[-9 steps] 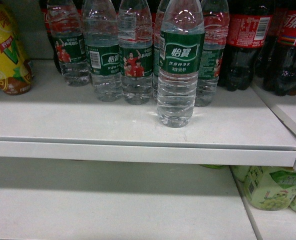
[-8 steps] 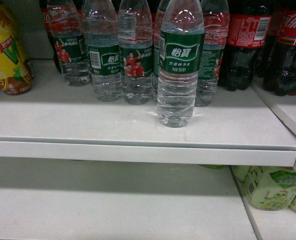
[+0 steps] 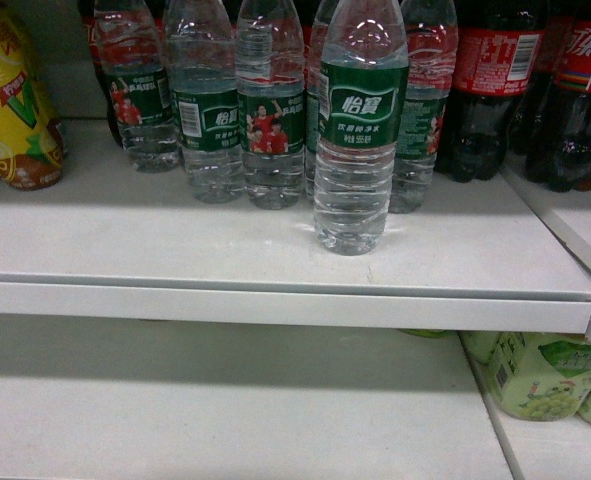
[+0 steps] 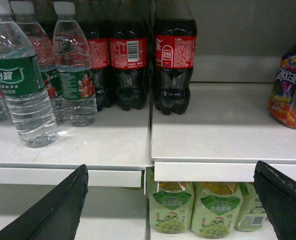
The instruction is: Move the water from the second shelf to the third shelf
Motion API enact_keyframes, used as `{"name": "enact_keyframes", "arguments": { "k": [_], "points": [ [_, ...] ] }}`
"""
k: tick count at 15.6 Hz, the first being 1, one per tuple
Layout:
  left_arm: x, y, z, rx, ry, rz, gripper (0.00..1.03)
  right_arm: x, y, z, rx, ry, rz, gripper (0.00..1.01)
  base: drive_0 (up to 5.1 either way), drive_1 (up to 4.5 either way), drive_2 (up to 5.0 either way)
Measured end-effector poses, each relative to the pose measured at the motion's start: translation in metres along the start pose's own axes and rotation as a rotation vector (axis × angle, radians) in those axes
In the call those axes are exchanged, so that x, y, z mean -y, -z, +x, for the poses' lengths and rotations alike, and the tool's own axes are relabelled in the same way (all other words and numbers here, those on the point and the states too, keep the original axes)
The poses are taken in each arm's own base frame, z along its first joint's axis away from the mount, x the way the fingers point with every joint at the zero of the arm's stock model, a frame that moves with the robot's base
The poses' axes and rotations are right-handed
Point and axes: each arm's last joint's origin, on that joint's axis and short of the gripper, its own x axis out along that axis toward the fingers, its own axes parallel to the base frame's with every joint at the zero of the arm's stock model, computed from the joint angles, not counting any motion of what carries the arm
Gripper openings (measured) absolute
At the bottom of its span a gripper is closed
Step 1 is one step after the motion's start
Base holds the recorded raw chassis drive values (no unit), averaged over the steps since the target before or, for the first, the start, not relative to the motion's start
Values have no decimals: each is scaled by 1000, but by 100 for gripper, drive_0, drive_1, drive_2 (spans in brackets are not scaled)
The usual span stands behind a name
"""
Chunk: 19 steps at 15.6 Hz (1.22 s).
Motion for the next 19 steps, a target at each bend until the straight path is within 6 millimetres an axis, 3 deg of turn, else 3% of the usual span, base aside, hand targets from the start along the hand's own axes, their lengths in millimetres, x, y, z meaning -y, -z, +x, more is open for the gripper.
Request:
{"name": "enact_keyframes", "arguments": {
  "k": [18, 19],
  "points": [
    [0, 0, 0, 0, 0, 0, 98, 0, 0, 0, 0, 0, 0, 98, 0, 0, 0],
    [0, 0, 0, 0, -1, 0, 98, 0, 2, -1, -107, -46, 45, 98, 0, 0, 0]
  ]
}}
